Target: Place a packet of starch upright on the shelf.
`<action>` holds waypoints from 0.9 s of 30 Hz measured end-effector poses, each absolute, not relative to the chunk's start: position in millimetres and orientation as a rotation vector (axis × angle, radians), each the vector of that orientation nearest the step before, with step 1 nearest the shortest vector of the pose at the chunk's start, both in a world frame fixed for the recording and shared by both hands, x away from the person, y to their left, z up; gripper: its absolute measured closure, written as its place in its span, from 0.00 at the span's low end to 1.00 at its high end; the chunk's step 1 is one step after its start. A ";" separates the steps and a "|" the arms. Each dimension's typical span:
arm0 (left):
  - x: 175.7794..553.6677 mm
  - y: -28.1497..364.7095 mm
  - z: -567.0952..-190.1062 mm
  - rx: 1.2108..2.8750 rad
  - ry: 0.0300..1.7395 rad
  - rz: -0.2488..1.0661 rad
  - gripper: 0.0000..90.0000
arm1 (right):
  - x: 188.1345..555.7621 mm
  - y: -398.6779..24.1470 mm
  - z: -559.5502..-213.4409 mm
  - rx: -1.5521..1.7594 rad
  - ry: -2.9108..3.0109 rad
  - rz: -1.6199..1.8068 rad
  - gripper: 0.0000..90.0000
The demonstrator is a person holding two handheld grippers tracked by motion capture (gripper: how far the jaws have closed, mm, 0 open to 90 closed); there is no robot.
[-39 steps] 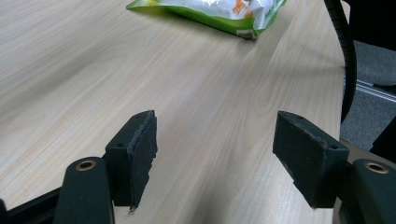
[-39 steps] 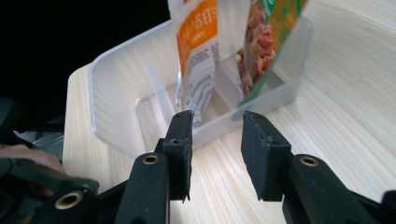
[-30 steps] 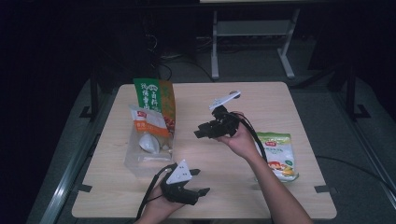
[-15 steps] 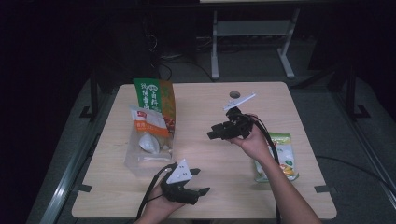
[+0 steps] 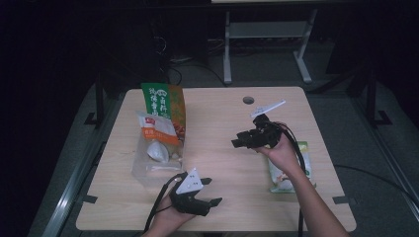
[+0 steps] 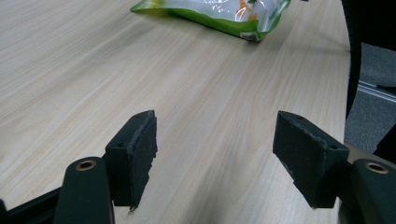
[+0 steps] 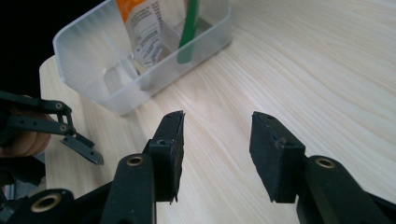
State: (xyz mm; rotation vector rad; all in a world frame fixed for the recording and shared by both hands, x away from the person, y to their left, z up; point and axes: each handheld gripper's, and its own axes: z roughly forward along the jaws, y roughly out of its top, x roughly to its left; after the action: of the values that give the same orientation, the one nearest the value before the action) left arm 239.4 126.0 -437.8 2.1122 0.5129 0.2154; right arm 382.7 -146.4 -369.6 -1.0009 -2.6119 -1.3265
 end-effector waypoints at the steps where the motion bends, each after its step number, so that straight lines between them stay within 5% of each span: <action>1: 239.6 126.5 -437.4 2.119 0.512 0.218 0.34 | 382.0 -148.8 -370.0 -1.012 -2.611 -1.323 0.59; 27: 239.7 124.8 -438.3 2.116 0.526 0.213 0.34 | 356.5 -228.1 -383.5 -1.245 -2.589 -1.295 0.56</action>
State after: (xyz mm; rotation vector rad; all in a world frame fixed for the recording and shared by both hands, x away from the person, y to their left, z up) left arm 239.7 124.8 -438.3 2.1161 0.5261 0.2131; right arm 356.5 -228.1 -383.5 -1.2449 -2.5894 -1.2951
